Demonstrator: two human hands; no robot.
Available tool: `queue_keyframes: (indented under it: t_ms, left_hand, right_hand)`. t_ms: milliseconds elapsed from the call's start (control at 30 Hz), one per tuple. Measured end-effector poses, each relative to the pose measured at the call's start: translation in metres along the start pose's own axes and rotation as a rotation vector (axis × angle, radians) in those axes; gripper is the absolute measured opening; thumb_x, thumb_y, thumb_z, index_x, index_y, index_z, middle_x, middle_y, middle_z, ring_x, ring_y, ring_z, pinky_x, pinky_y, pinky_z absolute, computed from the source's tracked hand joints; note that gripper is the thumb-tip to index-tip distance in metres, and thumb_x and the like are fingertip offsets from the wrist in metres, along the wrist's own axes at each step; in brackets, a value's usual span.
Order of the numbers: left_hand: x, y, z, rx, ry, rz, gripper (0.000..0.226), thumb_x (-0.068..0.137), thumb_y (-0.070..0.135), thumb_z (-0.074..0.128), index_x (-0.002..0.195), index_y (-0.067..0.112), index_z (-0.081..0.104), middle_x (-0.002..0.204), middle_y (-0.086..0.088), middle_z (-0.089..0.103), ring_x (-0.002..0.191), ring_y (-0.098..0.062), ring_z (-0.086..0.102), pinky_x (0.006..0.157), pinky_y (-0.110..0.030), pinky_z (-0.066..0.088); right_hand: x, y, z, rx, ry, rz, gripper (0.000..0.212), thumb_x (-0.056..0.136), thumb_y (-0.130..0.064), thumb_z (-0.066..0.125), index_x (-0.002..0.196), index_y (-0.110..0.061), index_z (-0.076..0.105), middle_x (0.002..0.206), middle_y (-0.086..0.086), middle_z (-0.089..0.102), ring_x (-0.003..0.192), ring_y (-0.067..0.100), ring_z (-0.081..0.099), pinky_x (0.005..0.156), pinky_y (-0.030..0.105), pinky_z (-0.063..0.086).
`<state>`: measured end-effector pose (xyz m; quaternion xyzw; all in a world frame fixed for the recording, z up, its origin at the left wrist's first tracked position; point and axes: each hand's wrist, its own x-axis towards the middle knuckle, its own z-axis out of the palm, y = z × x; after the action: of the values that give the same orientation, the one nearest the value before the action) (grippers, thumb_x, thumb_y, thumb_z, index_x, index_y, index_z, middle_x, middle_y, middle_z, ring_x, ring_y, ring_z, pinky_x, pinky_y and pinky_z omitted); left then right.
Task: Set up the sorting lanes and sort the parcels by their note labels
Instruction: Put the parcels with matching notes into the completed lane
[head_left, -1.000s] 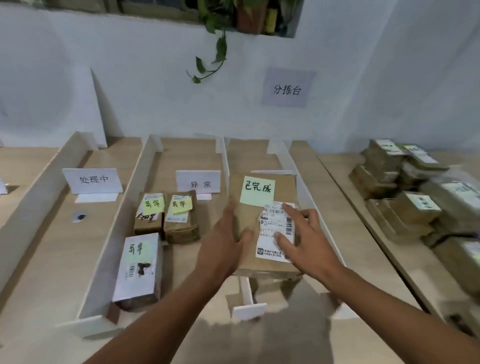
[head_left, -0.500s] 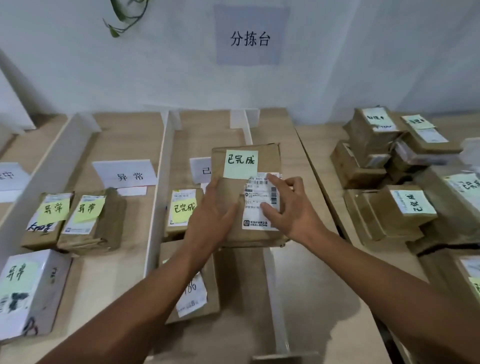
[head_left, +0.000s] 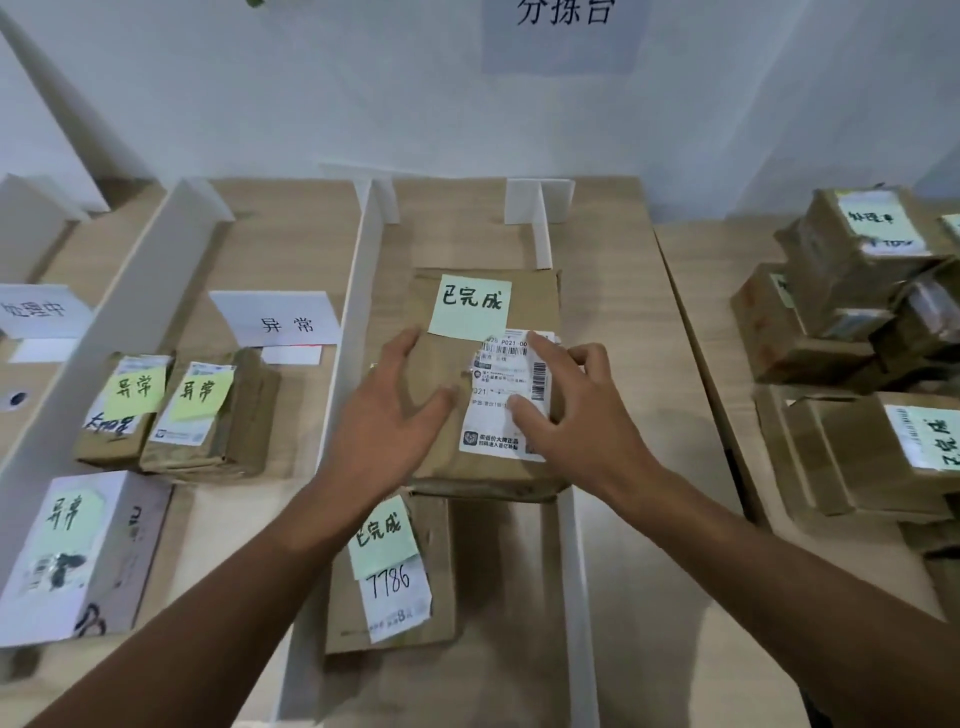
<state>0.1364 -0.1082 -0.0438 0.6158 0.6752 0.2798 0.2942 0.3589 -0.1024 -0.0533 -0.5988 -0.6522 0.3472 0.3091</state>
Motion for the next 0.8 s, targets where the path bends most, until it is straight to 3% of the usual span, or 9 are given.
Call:
queue_keyframes:
  t_ms: [67, 133, 200, 300, 433, 667, 800]
  left_hand:
    - [-0.032, -0.015, -0.016, -0.010, 0.005, -0.011, 0.068, 0.087, 0.066, 0.056, 0.146, 0.060, 0.024, 0.141, 0.019, 0.056, 0.113, -0.008, 0.062, 0.090, -0.035, 0.052]
    - [-0.070, -0.035, -0.026, -0.014, 0.016, -0.049, 0.068, 0.086, 0.065, 0.060, 0.145, 0.063, 0.026, 0.137, 0.026, 0.053, 0.110, 0.000, 0.060, 0.081, -0.024, 0.049]
    - [-0.103, -0.056, -0.030, 0.020, 0.028, -0.094, 0.069, 0.089, 0.057, 0.064, 0.147, 0.059, 0.028, 0.142, 0.024, 0.052, 0.110, -0.005, 0.059, 0.080, -0.022, 0.045]
    - [-0.137, -0.078, -0.033, 0.030, 0.012, -0.163, 0.073, 0.088, 0.061, 0.062, 0.151, 0.058, 0.024, 0.148, 0.022, 0.047, 0.121, -0.014, 0.057, 0.086, -0.029, 0.048]
    - [-0.150, -0.093, -0.036, 0.023, 0.031, -0.162, 0.076, 0.083, 0.073, 0.055, 0.151, 0.058, 0.023, 0.151, 0.017, 0.049, 0.122, -0.013, 0.057, 0.087, -0.033, 0.050]
    - [-0.149, -0.110, -0.023, 0.017, 0.012, -0.199, 0.078, 0.086, 0.062, 0.059, 0.153, 0.050, 0.021, 0.156, 0.008, 0.045, 0.129, -0.020, 0.056, 0.095, -0.043, 0.054]
    - [-0.151, -0.099, -0.029, 0.041, -0.012, -0.183, 0.075, 0.093, 0.053, 0.063, 0.156, 0.045, 0.023, 0.159, 0.002, 0.040, 0.138, -0.024, 0.047, 0.103, -0.047, 0.051]
  right_hand:
    - [-0.031, -0.007, 0.018, 0.039, -0.030, 0.008, 0.072, 0.085, -0.058, 0.058, 0.151, -0.044, 0.032, 0.124, -0.015, 0.028, 0.117, 0.009, 0.056, 0.074, 0.026, 0.063]
    - [-0.065, -0.012, 0.042, 0.050, -0.071, 0.021, 0.075, 0.081, -0.065, 0.052, 0.151, -0.047, 0.030, 0.126, -0.017, 0.026, 0.120, 0.008, 0.053, 0.078, 0.026, 0.062]
    - [-0.093, -0.013, 0.065, 0.030, -0.104, 0.032, 0.076, 0.083, -0.063, 0.054, 0.152, -0.046, 0.029, 0.127, -0.017, 0.025, 0.120, 0.006, 0.051, 0.082, 0.025, 0.061]
    - [-0.120, -0.014, 0.091, 0.066, -0.162, 0.058, 0.072, 0.091, -0.051, 0.063, 0.153, -0.046, 0.027, 0.129, -0.020, 0.023, 0.117, 0.004, 0.051, 0.076, 0.019, 0.060]
    - [-0.130, -0.013, 0.106, 0.084, -0.175, 0.045, 0.070, 0.090, -0.053, 0.063, 0.150, -0.052, 0.025, 0.128, -0.025, 0.022, 0.106, -0.003, 0.053, 0.066, 0.014, 0.058]
    - [-0.134, -0.007, 0.122, 0.055, -0.132, 0.044, 0.069, 0.087, -0.061, 0.057, 0.150, -0.050, 0.030, 0.129, -0.023, 0.024, 0.113, 0.007, 0.053, 0.063, 0.012, 0.057]
    - [-0.134, -0.010, 0.116, -0.011, -0.126, 0.023, 0.068, 0.093, -0.054, 0.059, 0.152, -0.050, 0.026, 0.132, -0.021, 0.023, 0.126, 0.012, 0.049, 0.072, 0.017, 0.060]
